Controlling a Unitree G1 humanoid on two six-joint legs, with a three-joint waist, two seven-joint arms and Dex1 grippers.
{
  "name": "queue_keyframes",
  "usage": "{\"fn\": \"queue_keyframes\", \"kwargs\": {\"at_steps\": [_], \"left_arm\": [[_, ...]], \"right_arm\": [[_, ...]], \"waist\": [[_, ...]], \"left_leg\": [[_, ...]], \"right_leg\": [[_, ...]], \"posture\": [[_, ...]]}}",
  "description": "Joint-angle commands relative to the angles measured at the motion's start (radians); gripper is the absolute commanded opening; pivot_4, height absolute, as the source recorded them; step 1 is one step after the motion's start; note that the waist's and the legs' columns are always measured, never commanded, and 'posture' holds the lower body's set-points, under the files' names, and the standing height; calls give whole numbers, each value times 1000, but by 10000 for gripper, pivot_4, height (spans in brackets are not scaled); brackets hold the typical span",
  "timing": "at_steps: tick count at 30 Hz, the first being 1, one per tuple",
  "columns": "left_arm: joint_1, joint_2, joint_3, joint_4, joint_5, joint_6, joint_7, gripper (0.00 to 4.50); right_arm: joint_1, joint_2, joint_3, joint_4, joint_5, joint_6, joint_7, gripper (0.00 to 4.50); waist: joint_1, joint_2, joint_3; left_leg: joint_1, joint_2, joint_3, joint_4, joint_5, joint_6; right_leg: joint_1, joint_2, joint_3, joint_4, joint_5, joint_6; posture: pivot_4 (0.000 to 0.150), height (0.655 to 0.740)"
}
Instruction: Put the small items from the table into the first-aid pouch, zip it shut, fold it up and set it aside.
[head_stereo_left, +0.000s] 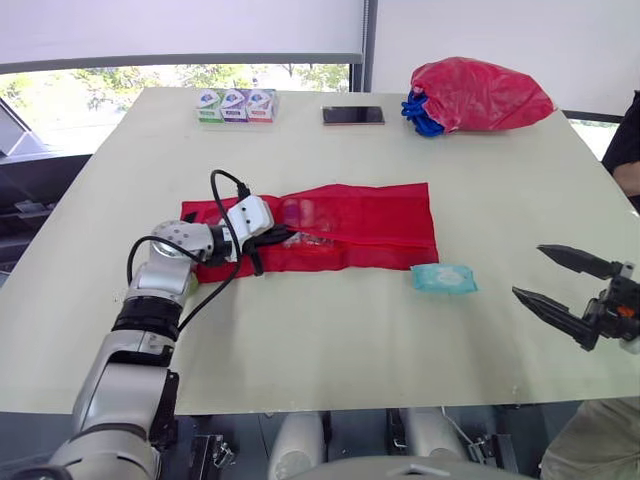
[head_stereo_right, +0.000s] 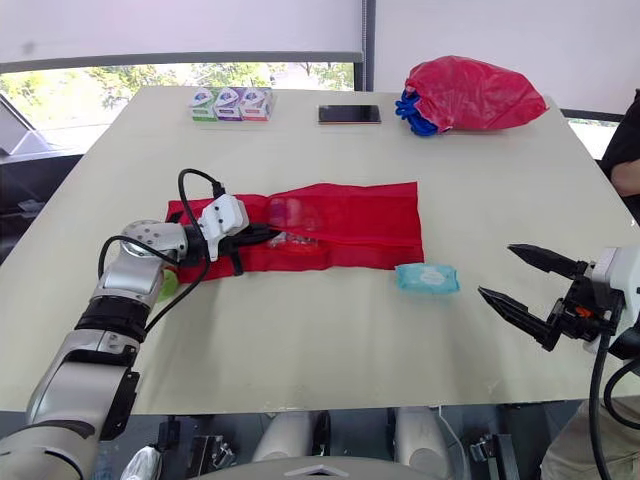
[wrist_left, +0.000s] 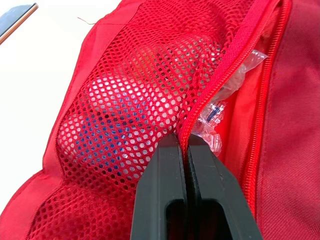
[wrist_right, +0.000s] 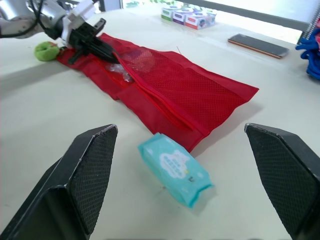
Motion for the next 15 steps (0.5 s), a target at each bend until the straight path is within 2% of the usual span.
{"fn": "queue_keyframes", "kwargs": {"at_steps": [1,3,6,7,8,10,11,13,15], "left_arm": [[-45,14,10,59,11,-16,-1,7347],[-67,14,7,80,13,-35,-11,14801],[-92,16,13,79,-6,-36,-53,21900],[-95,13,18,47,-30,-15,-82,26256],[-99,9,21,28,-46,-1,-103,27582],[-107,-11,24,-35,-77,42,-124,36929],[-111,-24,22,-63,-86,57,-124,40030],[-117,-69,2,-117,-86,61,-106,43761],[-121,-111,-15,-143,-74,63,-82,43761]], "right_arm": [[-31,-16,3,-13,15,-32,1,45000],[-45,-19,12,-8,11,-33,-1,45000],[-51,-23,18,-3,4,-37,-3,45000],[-51,-22,20,-6,4,-37,-7,45000],[-52,-22,23,-7,3,-38,-9,45000],[-52,-19,30,-17,4,-36,-19,45000],[-54,-17,35,-23,5,-35,-25,45000],[-61,-11,49,-44,10,-29,-48,45000],[-66,-9,61,-59,9,-29,-70,45000]], "waist": [[0,0,0],[0,0,0],[4,0,0],[4,0,0],[6,0,0],[9,0,0],[15,0,0],[21,0,0],[28,0,0]], "left_leg": [[0,0,0,0,0,0],[0,0,0,0,0,0],[-1,0,1,0,0,0],[-1,-1,1,0,0,0],[-1,-1,0,0,0,0],[-2,-1,1,0,0,0],[-2,-1,0,0,0,0],[-2,-1,0,1,0,0],[-2,-2,0,1,0,0]], "right_leg": [[0,0,0,0,0,0],[0,0,0,0,0,0],[0,0,0,0,0,0],[0,0,0,0,1,0],[0,0,0,-1,1,0],[0,0,0,-1,1,-1],[0,0,0,-1,1,-1],[0,0,0,-1,1,-1],[0,0,1,-1,1,-1]], "posture": [[1500,7400],[1500,7400],[1500,7400],[1500,7400],[1500,7400],[1500,7400],[1500,7400],[1500,7400],[1500,7400]]}}
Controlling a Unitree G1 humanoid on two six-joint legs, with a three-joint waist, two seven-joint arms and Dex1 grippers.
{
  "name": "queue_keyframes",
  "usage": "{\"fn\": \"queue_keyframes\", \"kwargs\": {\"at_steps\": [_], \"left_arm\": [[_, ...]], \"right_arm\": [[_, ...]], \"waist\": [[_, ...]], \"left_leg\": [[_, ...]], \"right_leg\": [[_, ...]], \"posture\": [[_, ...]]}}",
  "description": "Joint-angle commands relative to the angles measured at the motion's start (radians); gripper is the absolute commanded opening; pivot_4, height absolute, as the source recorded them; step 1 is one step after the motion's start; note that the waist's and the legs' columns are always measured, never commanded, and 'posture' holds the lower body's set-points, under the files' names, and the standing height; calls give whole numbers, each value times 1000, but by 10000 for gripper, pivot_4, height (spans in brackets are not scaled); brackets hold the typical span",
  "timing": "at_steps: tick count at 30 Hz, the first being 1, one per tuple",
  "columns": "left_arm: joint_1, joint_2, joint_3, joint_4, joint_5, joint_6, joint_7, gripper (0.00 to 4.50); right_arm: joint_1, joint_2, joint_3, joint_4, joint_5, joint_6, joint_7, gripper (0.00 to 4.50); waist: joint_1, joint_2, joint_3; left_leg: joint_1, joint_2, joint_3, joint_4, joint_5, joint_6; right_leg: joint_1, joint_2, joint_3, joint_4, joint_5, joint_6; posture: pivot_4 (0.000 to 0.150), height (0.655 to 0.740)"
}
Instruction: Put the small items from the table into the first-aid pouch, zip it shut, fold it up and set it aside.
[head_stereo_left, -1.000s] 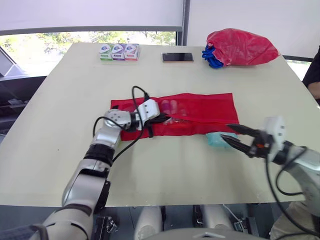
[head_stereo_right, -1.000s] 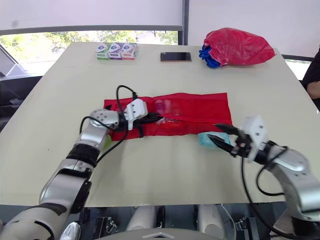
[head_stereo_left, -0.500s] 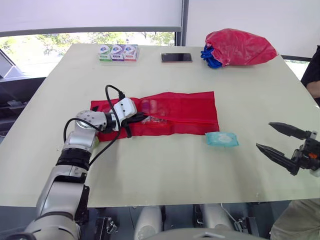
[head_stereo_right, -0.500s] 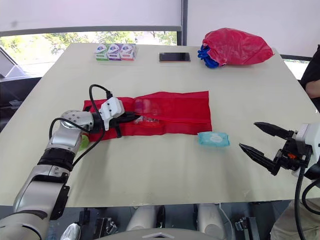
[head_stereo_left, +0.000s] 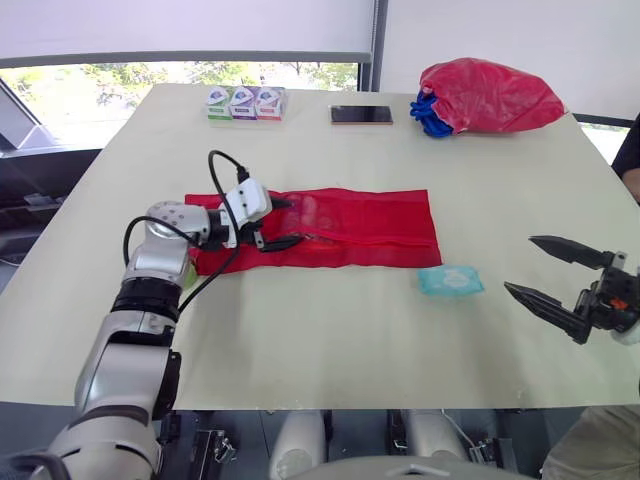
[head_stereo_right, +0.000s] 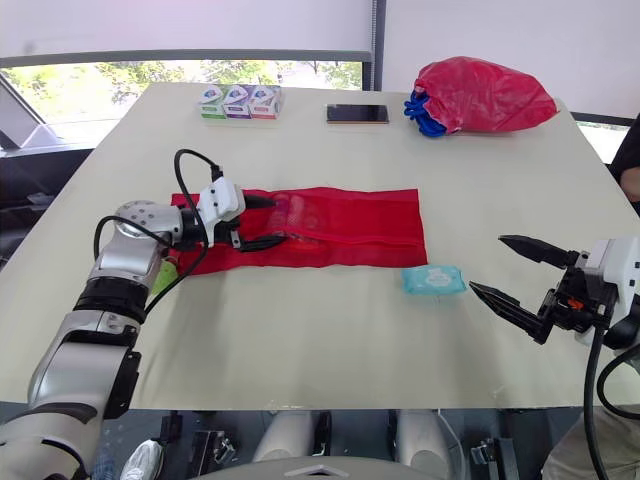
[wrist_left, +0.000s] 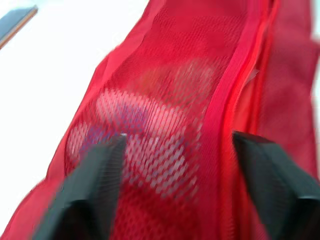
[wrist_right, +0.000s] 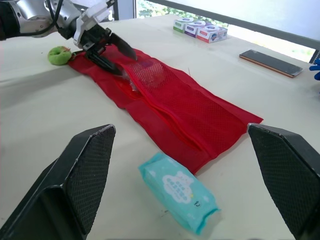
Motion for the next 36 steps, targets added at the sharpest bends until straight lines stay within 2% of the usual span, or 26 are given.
{"fn": "queue_keyframes", "kwargs": {"at_steps": [1,5,12,21,30,33,35,36], "left_arm": [[-37,-80,-34,-78,12,-3,53,43761],[-92,-205,-103,0,100,-43,148,43761],[-183,-320,-173,229,205,-160,248,43761],[-247,-372,-216,398,287,-247,290,43761],[-272,-400,-206,452,293,-265,322,43761],[-270,-403,-197,451,281,-262,310,35601],[-267,-403,-193,446,276,-262,302,24584],[-266,-402,-193,444,275,-263,299,21900]], "right_arm": [[-18,3,12,-61,6,-11,-47,45000],[-28,7,46,-76,-49,-18,-117,45000],[-33,-2,57,-93,-75,-30,-156,45000],[8,13,34,-138,-75,-27,-197,45000],[6,11,46,-147,-66,-26,-214,45000],[3,6,47,-144,-61,-26,-207,45000],[-7,1,54,-140,-60,-25,-202,45000],[-13,-1,59,-138,-60,-23,-200,45000]], "waist": [[3,0,0],[2,0,0],[-3,0,0],[-1,-1,0],[-1,-1,0],[-2,-1,0],[-2,-1,0],[-2,-1,0]], "left_leg": [[0,0,0,0,0,0],[-1,-2,-1,1,0,0],[0,-1,0,0,0,0],[-2,-1,-1,0,0,1],[-1,-1,-1,0,0,1],[-2,-1,-1,0,-1,1],[-2,-1,-1,0,-1,1],[-1,-1,-1,0,-1,1]], "right_leg": [[0,0,0,0,0,0],[0,1,2,0,0,0],[0,3,5,0,0,0],[0,3,5,-2,0,0],[0,3,5,-2,0,0],[0,3,5,-2,0,0],[0,3,5,-2,0,0],[0,3,5,-2,0,0]], "posture": [[1500,7400],[1500,7400],[1500,7400],[1500,7400],[1500,7400],[1500,7400],[1500,7400],[1500,7400]]}}
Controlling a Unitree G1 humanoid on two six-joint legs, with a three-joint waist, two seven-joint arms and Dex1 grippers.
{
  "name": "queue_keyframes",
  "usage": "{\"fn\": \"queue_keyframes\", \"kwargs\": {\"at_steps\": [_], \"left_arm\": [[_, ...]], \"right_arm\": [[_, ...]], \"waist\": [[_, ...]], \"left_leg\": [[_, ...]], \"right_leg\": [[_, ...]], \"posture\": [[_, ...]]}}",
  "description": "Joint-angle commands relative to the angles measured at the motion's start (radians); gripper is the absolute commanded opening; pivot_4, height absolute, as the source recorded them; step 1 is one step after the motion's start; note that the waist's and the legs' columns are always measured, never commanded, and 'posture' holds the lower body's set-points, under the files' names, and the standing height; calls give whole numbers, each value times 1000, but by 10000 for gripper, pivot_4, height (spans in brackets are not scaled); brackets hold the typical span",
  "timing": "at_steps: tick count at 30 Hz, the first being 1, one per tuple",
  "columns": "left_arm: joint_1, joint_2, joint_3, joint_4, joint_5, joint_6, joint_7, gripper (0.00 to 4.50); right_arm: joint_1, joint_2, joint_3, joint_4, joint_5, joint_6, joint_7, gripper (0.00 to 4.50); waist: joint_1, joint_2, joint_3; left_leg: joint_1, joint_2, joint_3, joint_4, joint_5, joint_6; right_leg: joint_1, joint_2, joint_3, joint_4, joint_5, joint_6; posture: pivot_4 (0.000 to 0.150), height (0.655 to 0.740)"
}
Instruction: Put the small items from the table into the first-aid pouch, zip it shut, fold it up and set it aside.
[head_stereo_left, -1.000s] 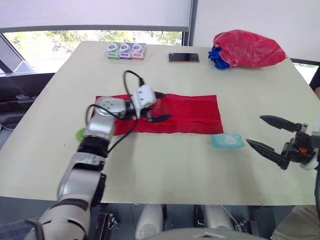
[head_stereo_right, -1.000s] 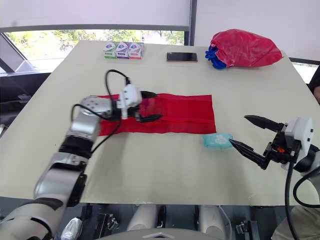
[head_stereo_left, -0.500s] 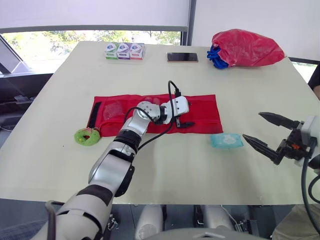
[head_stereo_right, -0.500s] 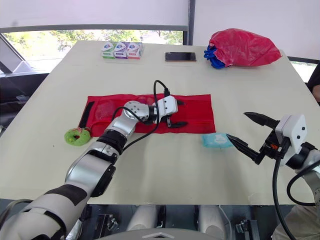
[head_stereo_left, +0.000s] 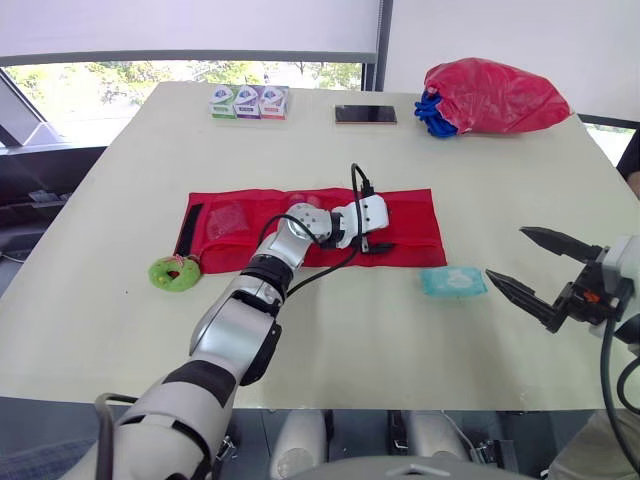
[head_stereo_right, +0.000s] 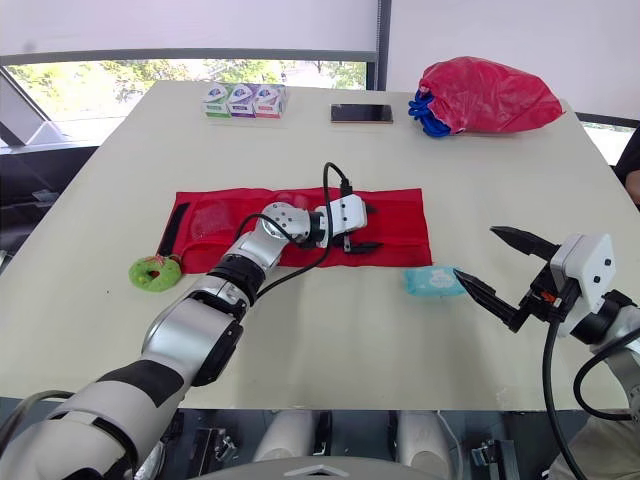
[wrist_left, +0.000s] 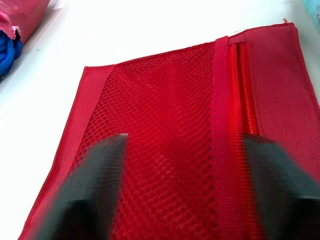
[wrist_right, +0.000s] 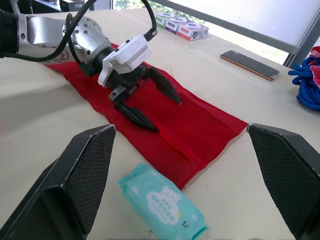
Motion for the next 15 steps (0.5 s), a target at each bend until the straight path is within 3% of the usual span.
{"fn": "queue_keyframes", "kwargs": {"at_steps": [1,3,4,5,10,15], "left_arm": [[-13,0,23,-14,-18,-19,-9,15212],[-11,0,27,-17,-20,-18,-11,7492],[-8,-1,31,-23,-25,-16,-17,1478],[-6,-1,34,-28,-29,-13,-24,281],[3,-5,56,-57,-53,16,-38,281],[26,-14,68,-118,-79,67,-50,281]], "right_arm": [[-24,-15,-3,-26,15,-15,6,45000],[-32,-15,12,-21,5,-16,8,45000],[-35,-17,26,-16,-8,-19,12,45000],[-39,-20,41,-9,-25,-24,14,45000],[-113,-44,137,90,-132,-69,39,45000],[-209,-111,250,281,-215,-159,193,45000]], "waist": [[0,0,0],[0,0,0],[0,0,0],[0,0,0],[-1,0,0],[-1,0,0]], "left_leg": [[0,0,0,0,0,0],[0,0,0,0,0,0],[0,0,0,0,0,0],[0,0,0,0,0,0],[0,0,0,0,0,0],[0,0,0,0,0,0]], "right_leg": [[0,0,0,0,0,0],[0,0,0,0,0,0],[0,0,0,0,0,0],[0,0,0,0,0,0],[0,0,0,0,0,0],[0,0,0,0,0,0]], "posture": [[1500,7400],[1500,7400],[1500,7400],[1500,7400],[1500,7400],[1500,7400]]}}
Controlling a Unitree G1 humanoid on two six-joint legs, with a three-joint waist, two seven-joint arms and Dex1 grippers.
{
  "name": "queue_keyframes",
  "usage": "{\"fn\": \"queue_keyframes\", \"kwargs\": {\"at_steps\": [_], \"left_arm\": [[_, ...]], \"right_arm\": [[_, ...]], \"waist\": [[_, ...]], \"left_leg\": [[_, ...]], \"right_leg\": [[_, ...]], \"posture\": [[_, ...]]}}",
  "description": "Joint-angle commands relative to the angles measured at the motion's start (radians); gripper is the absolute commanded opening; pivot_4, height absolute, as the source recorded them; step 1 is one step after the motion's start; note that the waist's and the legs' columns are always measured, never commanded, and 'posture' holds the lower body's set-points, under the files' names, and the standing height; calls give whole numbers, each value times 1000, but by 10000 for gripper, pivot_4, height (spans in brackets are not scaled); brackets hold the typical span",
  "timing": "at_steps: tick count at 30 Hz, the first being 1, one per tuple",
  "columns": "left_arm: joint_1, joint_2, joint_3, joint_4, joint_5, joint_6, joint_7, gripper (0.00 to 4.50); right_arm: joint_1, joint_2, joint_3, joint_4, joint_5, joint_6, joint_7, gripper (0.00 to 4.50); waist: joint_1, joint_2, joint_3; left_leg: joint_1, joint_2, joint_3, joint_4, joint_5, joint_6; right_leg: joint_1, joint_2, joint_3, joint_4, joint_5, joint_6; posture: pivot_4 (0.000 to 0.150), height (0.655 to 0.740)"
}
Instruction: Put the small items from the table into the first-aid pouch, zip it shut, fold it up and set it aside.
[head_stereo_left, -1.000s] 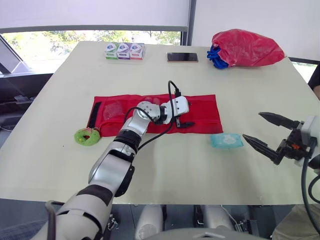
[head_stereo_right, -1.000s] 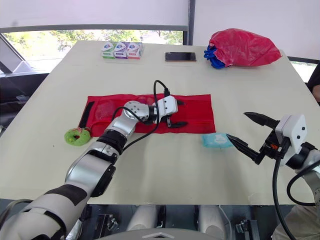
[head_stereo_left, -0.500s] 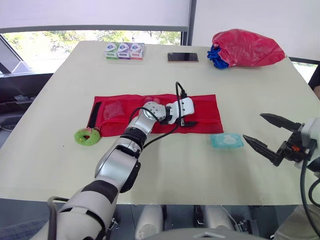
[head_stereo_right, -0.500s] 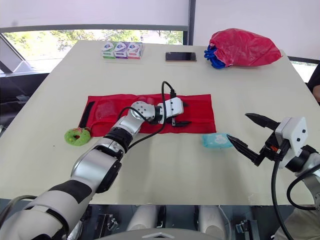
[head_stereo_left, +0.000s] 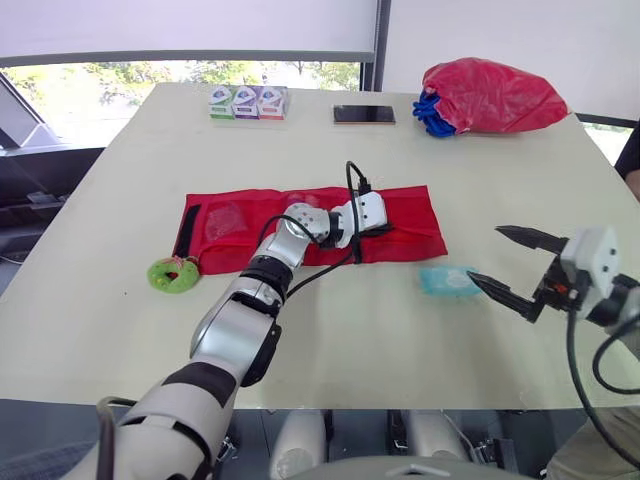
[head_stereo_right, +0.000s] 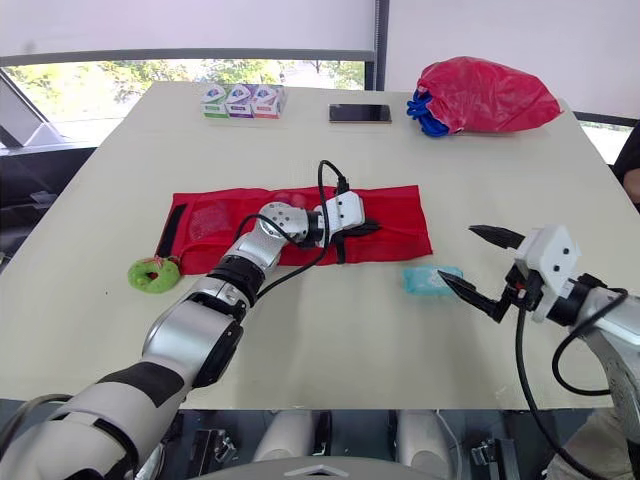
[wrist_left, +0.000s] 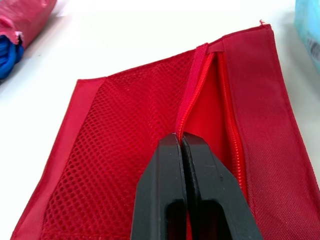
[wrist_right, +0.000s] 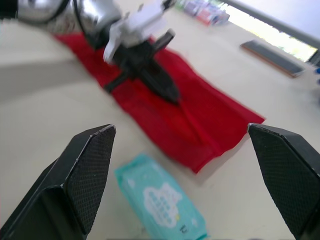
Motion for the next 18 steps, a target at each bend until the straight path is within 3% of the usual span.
{"fn": "queue_keyframes", "kwargs": {"at_steps": [1,8,16,18], "left_arm": [[6,-11,19,-78,-30,32,-4,281],[20,-24,21,-143,-40,80,4,281],[56,-28,4,-207,-26,99,19,281],[63,-29,3,-220,-26,106,22,0]], "right_arm": [[-80,-39,62,147,-48,-77,115,45000],[-290,-79,243,514,-188,-264,358,45000],[-444,-19,339,780,-294,-395,411,45000],[-454,-13,343,797,-303,-408,418,39816]], "waist": [[0,0,0],[0,0,0],[0,1,0],[1,1,0]], "left_leg": [[0,0,0,0,0,0],[0,0,1,0,0,0],[0,0,1,0,0,0],[0,0,1,0,0,0]], "right_leg": [[0,0,0,0,0,0],[0,0,0,0,0,0],[0,0,1,0,0,0],[0,0,0,0,0,0]], "posture": [[1500,7400],[1500,7400],[1500,7400],[1500,7400]]}}
